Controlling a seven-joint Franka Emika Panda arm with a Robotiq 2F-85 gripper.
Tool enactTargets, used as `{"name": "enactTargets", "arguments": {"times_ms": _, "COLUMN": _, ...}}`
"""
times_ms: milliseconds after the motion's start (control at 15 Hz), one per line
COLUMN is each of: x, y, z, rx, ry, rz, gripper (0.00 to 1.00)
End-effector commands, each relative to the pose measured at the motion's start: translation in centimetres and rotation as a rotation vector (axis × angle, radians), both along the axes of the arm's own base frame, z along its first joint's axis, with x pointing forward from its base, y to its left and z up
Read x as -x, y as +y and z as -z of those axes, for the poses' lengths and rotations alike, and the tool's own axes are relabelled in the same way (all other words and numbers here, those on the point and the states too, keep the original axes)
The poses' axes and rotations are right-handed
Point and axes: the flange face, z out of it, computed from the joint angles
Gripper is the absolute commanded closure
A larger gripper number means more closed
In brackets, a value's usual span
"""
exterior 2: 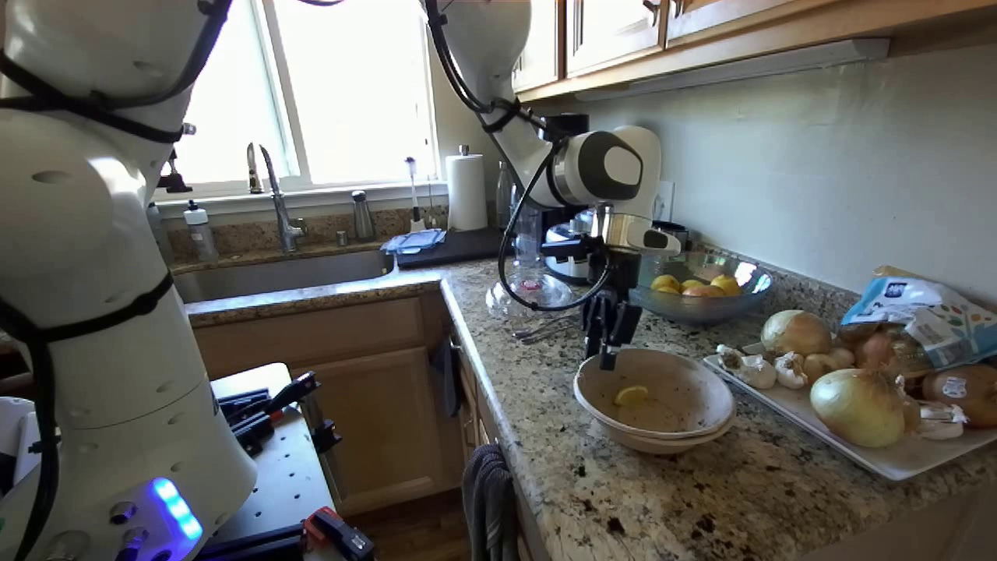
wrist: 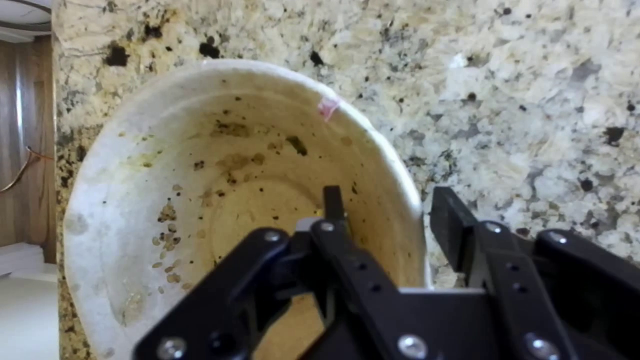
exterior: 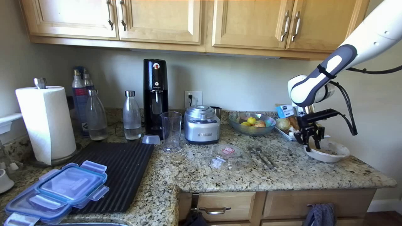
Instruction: Pick the forks from the bowl and put it on the counter, then unstack the bowls
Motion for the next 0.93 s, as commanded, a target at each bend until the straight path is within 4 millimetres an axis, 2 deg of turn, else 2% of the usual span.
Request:
{"name": "enactTargets", "arguments": {"times_ms": 0, "x": -0.11, "y": -0.39, "z": -0.20, "rx": -0.029, "ry": 0.007, "rz": -0.003, "gripper": 0.81}}
{"name": "enactTargets", "arguments": {"times_ms": 67, "x": -0.12, "y": -0.37, "z": -0.33, "rx": -0.027, "ry": 0.005, "rz": -0.003, "gripper": 0.88}}
{"name": "enactTargets", "arguments": {"times_ms": 333, "x": -0.22, "y": -0.24, "z": -0.75, "rx": -0.023, "ry": -0.002, "rz": -0.007, "gripper": 0.94}}
{"name": "enactTargets", "arguments": {"times_ms": 467, "x": -0.26, "y": -0.18, "z": -0.85, "rx": -0.022, "ry": -0.004, "rz": -0.008, "gripper": 0.90}}
{"name": "enactTargets", "arguments": {"times_ms": 867, "x": 0.05, "y": 0.45, "z": -1.14, "rx": -0.036, "ry": 0.017, "rz": -0.045, "gripper": 0.92}}
